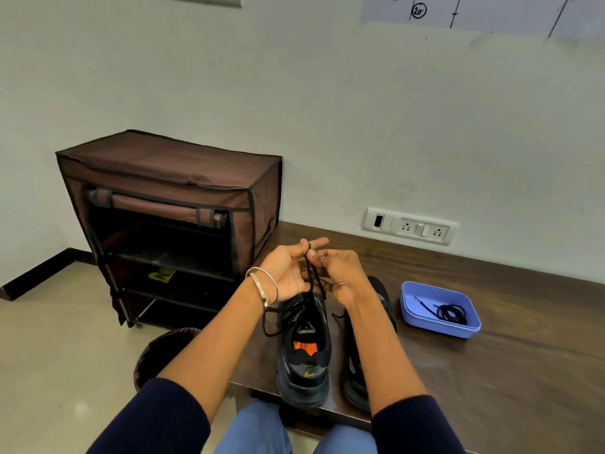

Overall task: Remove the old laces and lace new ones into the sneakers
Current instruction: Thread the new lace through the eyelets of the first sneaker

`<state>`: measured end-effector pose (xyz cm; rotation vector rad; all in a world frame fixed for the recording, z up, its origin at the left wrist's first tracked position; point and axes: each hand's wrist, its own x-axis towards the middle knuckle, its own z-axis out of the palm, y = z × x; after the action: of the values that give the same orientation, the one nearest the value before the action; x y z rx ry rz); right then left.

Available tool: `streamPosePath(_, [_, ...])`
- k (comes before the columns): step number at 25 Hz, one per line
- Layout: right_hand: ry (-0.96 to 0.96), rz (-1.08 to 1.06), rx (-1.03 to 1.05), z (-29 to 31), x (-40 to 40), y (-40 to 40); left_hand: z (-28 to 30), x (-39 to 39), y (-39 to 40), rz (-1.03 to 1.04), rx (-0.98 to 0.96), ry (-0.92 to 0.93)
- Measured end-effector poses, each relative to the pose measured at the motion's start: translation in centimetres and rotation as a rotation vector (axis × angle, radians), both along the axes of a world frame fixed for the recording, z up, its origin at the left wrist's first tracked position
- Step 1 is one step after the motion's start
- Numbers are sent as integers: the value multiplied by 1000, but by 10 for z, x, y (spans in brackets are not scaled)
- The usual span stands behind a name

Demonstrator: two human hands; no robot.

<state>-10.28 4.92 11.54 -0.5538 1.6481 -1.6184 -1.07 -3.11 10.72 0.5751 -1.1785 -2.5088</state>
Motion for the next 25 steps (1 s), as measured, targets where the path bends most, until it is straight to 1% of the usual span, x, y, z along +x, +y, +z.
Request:
streamPosePath(2, [-29,-20,-4,2,4,3,3,1,5,42,18,-27])
streamPosePath(3, [-33,-31,-14,3,6,6,3,0,8,95,6,-53])
streamPosePath(5, [15,-63,-25,2,8,8,-1,-1,11,184,-92,-117])
streamPosePath(8, [135,-176,-19,-1,3,2,-5,-4,12,203,-226,-160])
streamPosePath(10, [149,-196,-40,1,3,0,-5,-7,15,206,-258,-176])
streamPosePath(12, [121,-152,-48,5,3,1,-4,-8,14,217,-281,-186])
streamPosePath(14, [53,-106,-70,10,0,2,-5,-9,11,212,-317,-190])
streamPosePath(17, [-34,-116,-119,8,-6,1,-6,-8,3,208,-345,-194])
streamPosePath(22, [-8,-95,-134,4,-8,-6,-8,-9,1,210,-327,-204])
streamPosePath(25, [-54,-77,-118,4,-10,-8,-10,-9,-2,209,-323,-193])
